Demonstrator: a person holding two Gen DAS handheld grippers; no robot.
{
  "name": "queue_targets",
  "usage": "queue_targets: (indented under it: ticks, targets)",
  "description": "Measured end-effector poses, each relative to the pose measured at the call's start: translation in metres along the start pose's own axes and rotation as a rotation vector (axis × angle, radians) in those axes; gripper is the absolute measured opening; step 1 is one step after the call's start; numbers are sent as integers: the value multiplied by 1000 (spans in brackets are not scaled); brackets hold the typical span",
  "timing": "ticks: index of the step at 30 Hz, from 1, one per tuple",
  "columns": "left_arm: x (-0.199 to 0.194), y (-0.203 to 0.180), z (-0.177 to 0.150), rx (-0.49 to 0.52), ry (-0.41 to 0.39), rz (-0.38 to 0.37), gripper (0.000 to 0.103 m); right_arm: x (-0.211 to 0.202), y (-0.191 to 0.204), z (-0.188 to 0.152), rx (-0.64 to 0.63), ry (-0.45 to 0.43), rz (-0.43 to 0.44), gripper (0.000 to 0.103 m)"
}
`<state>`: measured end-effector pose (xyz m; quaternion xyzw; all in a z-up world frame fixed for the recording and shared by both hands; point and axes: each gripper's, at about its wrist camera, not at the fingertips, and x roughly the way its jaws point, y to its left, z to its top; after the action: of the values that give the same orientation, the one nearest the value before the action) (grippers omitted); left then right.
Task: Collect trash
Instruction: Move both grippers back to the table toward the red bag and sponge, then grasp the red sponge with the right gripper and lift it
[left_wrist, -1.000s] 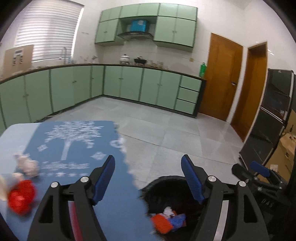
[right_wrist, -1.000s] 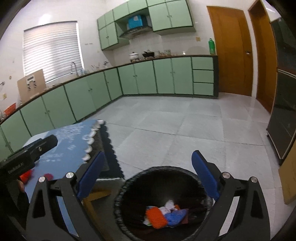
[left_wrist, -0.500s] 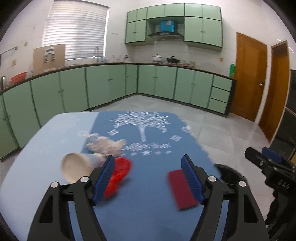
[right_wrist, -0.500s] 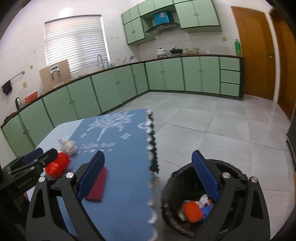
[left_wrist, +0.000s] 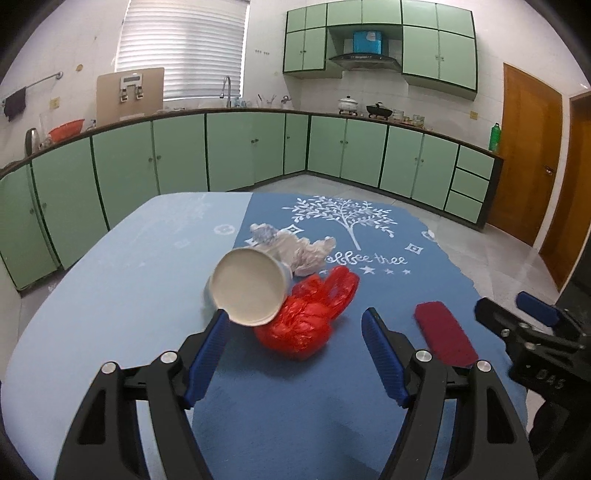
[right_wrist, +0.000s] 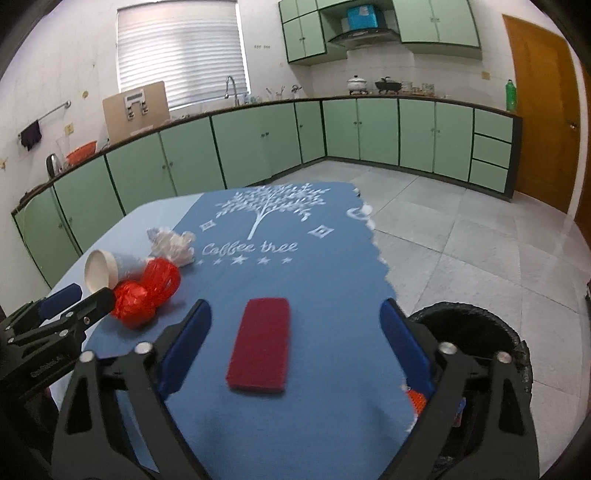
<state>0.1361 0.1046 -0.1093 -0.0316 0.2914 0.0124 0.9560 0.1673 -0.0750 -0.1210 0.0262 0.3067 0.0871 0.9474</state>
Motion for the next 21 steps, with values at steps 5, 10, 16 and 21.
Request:
queue_targets:
  ticks: [5, 10, 16, 21]
  targets:
    - [2, 4, -4, -6, 7, -6, 73, 11, 7, 0, -6, 28, 4, 81]
    - [9, 4, -7, -15, 22, -12, 72, 19, 15, 0, -43, 66, -1, 78]
    - [14, 4, -7, -25, 38, -19, 72, 30, 17, -1, -59, 125, 3, 67]
    - [15, 4, -7, -25, 45, -21, 72, 39, 16, -4, -61, 181, 19, 54]
